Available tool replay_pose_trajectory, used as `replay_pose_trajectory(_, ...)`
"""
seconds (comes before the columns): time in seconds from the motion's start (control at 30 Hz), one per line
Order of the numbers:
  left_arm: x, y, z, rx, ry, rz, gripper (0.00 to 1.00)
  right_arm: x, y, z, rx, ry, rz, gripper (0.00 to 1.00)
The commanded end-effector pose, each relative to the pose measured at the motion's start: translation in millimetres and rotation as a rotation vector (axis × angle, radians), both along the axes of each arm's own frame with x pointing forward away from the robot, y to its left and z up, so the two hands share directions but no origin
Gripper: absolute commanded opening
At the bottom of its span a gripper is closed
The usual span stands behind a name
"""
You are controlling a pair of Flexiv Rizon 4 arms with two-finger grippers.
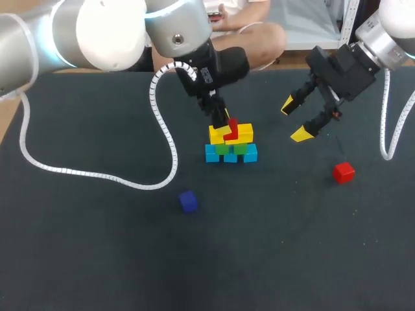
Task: Place the blue cubes, place green cubes on the blue cubes, place the yellow cubes on the green cubes, then place the red cubes on the yellow cubes, and place purple cube on the red cubes.
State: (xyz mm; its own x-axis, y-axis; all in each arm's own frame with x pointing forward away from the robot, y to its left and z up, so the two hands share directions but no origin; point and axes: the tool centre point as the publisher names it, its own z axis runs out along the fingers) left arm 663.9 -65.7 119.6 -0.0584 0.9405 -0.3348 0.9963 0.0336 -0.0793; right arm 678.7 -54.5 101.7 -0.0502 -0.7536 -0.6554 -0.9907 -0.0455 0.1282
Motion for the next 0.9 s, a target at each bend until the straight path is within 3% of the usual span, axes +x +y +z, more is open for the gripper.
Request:
replay_pose_trajectory(0.03, 6.0, -1.2, -2.4, -0.001, 0.007, -0.009, 0.0, 0.1, 0.0, -0.2, 0.002, 0.0, 0.0, 1.0)
replay_pose_trajectory(0.9, 21.6, -4.8, -6.7, 0.027, 0.04, -0.037, 0.0, 0.1, 0.0, -0.2, 0.002, 0.0, 0.0, 1.0)
